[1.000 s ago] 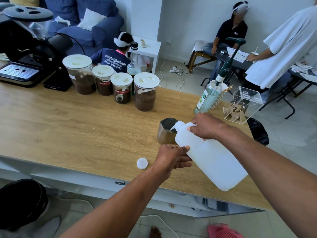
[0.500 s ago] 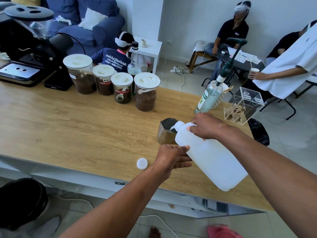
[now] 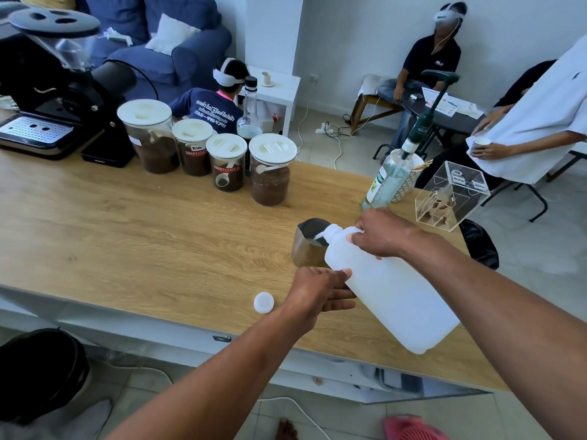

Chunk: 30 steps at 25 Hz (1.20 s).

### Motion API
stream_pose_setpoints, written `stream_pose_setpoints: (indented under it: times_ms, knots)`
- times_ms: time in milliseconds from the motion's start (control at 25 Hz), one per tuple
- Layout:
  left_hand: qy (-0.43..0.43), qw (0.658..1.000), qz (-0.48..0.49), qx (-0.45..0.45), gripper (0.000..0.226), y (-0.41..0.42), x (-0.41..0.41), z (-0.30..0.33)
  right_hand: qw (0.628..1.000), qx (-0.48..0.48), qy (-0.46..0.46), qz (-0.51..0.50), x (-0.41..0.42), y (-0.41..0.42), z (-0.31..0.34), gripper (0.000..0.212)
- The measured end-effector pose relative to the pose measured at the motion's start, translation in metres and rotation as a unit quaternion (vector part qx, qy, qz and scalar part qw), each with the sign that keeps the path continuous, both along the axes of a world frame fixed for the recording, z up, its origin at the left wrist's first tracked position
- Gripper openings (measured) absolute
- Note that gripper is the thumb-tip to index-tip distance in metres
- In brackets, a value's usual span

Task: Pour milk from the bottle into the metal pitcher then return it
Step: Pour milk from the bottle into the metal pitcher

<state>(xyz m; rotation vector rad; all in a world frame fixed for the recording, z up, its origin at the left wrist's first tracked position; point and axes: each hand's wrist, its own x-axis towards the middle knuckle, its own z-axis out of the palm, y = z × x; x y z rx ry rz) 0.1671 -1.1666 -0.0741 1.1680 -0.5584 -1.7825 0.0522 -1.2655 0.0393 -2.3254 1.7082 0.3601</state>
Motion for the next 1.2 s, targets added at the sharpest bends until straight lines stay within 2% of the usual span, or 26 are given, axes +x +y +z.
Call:
stream_pose_setpoints:
  times_ms: [760,1040,1200]
  knots:
    - [0.006,1.0,0.0,0.008,0.03,0.0011,0.0031,0.003,1.0,0.001,0.011,0.006,0.0048,0.001,0.0024,0.037]
    - [0.01,1.0,-0.001,0.006,0.03,0.0021,0.0032,0.0046,1.0,0.005,0.008,0.004,0.005,-0.0006,0.0016,0.029]
    - [0.012,1.0,-0.003,0.007,0.029,0.0023,0.0021,0.0055,1.0,0.008,0.011,0.005,0.0042,-0.0016,0.0015,0.034]
